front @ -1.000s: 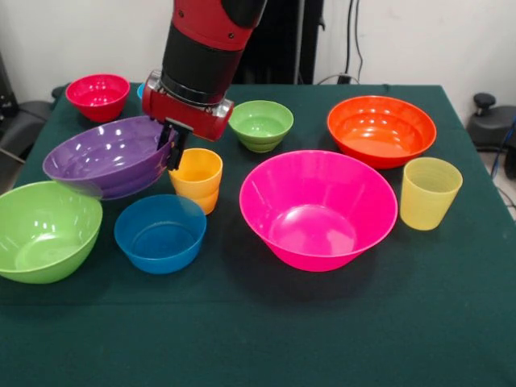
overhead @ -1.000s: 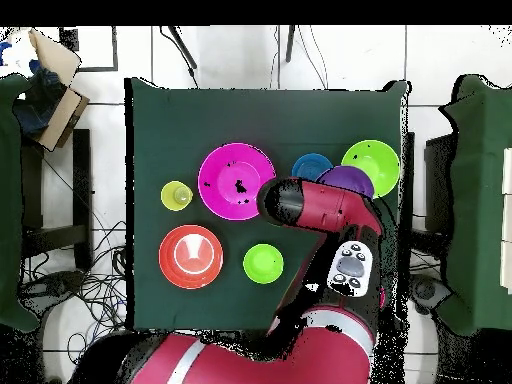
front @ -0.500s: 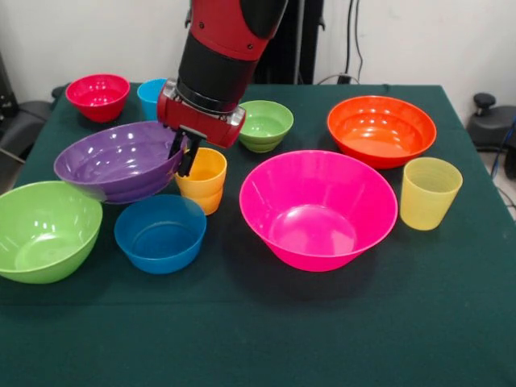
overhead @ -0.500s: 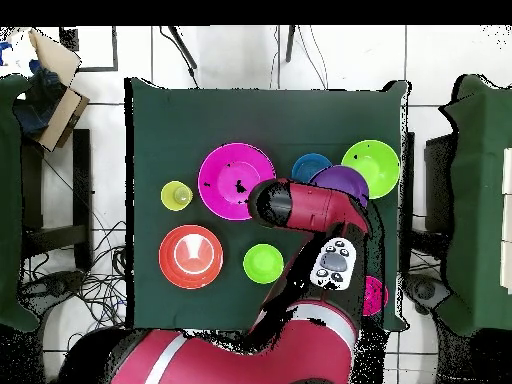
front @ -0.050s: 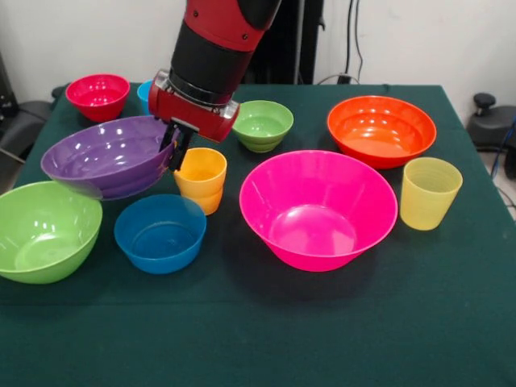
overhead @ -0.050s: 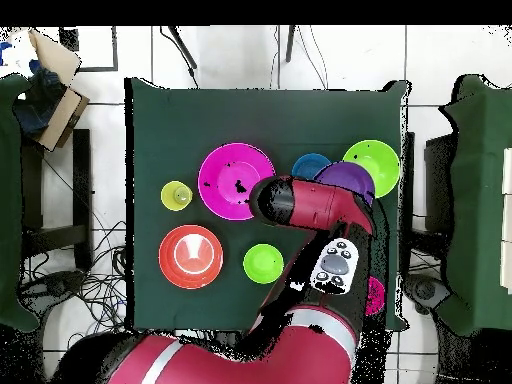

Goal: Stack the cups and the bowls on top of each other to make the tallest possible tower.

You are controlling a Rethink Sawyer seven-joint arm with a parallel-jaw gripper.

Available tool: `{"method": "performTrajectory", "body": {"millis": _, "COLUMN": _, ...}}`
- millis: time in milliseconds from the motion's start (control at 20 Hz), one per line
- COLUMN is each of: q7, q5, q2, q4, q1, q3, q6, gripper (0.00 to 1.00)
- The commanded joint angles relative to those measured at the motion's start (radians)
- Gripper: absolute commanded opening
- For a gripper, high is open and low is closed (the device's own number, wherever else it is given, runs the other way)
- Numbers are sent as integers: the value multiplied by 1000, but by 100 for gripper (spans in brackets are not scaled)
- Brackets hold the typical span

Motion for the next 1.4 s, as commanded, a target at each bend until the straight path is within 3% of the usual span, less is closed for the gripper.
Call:
{"method": "performTrajectory", "body": {"millis": 50, "q7": 105, "q5": 24, "q2": -36, "q4": -140, "q1": 43, "q3": 28, "q6": 202, "gripper": 0}}
{"method": "performTrajectory", "body": {"millis": 400, "q7": 91, "q5": 24, "q2": -51, "q4": -265, "q1": 35, "q3": 17, "q6": 380, "gripper": 0}}
{"method": "performTrajectory", "body": {"millis": 600, "q7": 109, "q5": 38, "q2": -3, "q4": -302, "q1": 18, "q3": 63, "q6": 361, "gripper": 0}}
{"method": "performTrajectory", "body": {"millis": 1050, "q7": 310, "q5": 98, "q2": 176, "q4": -416, "q1": 60, "q3": 11, "q6": 287, "gripper": 0}}
{"method": "performTrajectory", "body": {"millis": 1400, "q7": 257, "q5": 102, "q2": 205, "q4": -462, "q1": 55, "q3": 41, "q6": 332, "gripper": 0}}
